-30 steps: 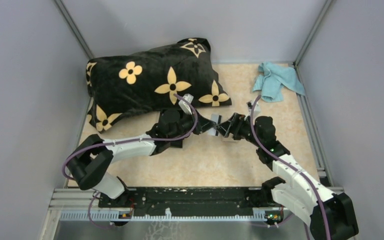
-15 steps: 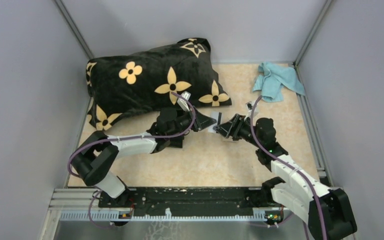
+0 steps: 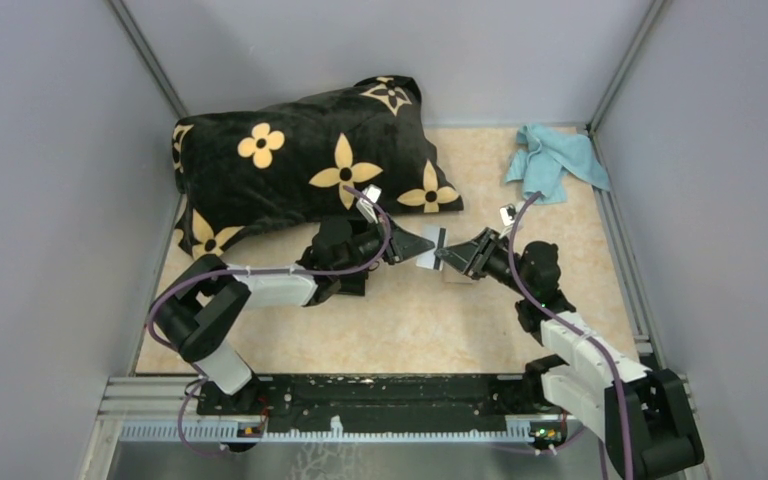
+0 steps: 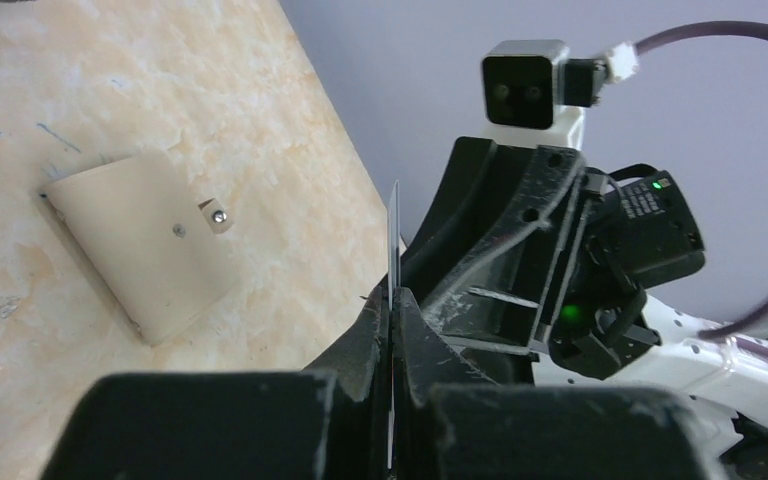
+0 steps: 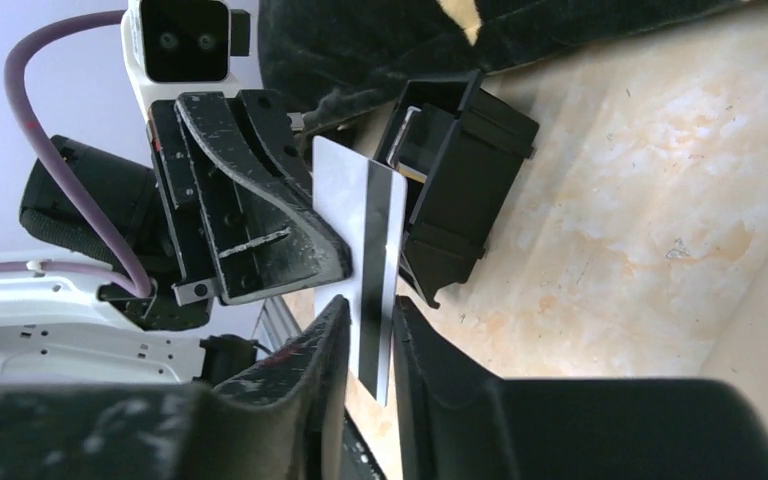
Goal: Put the credit cards into the card holder
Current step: Adjust the credit card.
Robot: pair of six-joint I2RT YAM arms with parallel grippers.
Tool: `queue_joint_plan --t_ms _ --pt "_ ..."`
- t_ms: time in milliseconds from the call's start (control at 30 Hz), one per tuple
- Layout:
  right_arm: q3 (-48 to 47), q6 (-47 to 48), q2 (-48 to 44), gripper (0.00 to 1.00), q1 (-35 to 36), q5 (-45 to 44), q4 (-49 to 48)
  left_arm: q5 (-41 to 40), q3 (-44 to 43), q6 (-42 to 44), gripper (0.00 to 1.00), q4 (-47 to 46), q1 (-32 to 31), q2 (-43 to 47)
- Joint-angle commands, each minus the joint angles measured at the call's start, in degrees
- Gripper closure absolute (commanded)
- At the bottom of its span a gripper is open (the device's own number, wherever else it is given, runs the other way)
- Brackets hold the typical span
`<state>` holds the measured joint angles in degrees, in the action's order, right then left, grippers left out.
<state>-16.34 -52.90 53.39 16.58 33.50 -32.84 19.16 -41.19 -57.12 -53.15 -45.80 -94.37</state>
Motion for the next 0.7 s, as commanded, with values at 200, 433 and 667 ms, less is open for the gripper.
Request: queue_joint_plan --t_ms 200,433,667 --pt "0.9 -5.1 2.2 0.84 -0.5 4.8 -13.1 5.2 -0.3 -4.9 1.0 -9.5 0.5 -3.7" --pt "1.6 -8.4 3.9 0.84 -0.5 5.9 -19.4 8.2 -0.3 -10.0 1.0 -17.7 0.5 -7.7" --pt "1.7 -8.7 4.3 0.81 -0.4 5.9 -20.2 9.1 0.2 -12.1 1.0 -21.0 0.7 -9.1"
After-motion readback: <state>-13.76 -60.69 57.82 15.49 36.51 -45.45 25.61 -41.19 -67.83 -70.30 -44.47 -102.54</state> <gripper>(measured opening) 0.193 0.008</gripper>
